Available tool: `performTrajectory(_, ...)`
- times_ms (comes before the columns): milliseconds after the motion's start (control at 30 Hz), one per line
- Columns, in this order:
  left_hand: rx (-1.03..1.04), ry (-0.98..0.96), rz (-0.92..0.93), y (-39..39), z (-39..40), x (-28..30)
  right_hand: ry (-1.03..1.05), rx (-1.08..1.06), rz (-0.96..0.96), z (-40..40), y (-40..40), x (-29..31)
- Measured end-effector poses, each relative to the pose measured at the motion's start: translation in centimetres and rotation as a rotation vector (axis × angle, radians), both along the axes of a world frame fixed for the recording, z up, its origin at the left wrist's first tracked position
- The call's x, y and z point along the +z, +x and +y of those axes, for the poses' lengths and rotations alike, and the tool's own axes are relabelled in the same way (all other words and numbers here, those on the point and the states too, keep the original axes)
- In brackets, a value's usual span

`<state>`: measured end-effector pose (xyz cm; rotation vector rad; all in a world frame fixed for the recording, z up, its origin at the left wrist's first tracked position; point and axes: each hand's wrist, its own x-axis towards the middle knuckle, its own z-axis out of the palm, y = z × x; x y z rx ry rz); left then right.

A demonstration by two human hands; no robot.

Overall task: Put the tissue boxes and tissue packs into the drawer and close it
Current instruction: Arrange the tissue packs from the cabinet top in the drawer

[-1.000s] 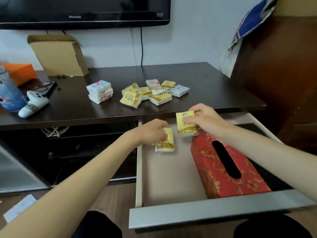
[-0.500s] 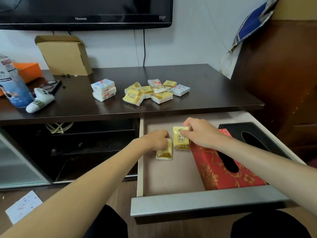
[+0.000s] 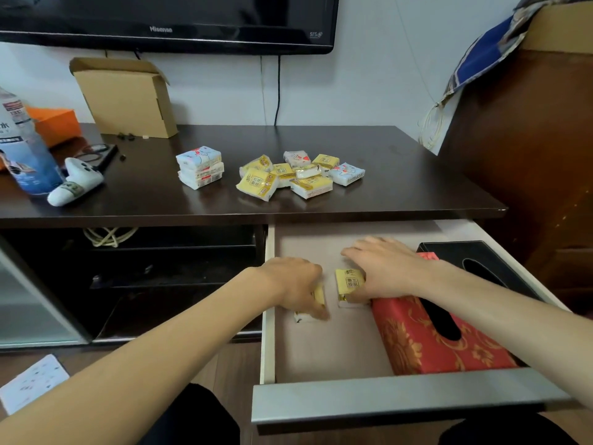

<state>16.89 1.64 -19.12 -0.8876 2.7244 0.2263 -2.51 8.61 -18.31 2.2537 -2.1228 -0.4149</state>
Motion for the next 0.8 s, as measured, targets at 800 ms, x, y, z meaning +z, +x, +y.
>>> performTrajectory(800, -0.024, -0.100, 0.133, -1.7, -2.2, -4.0, -0.011, 0.029, 0.101, 0.4, 1.9, -1.8)
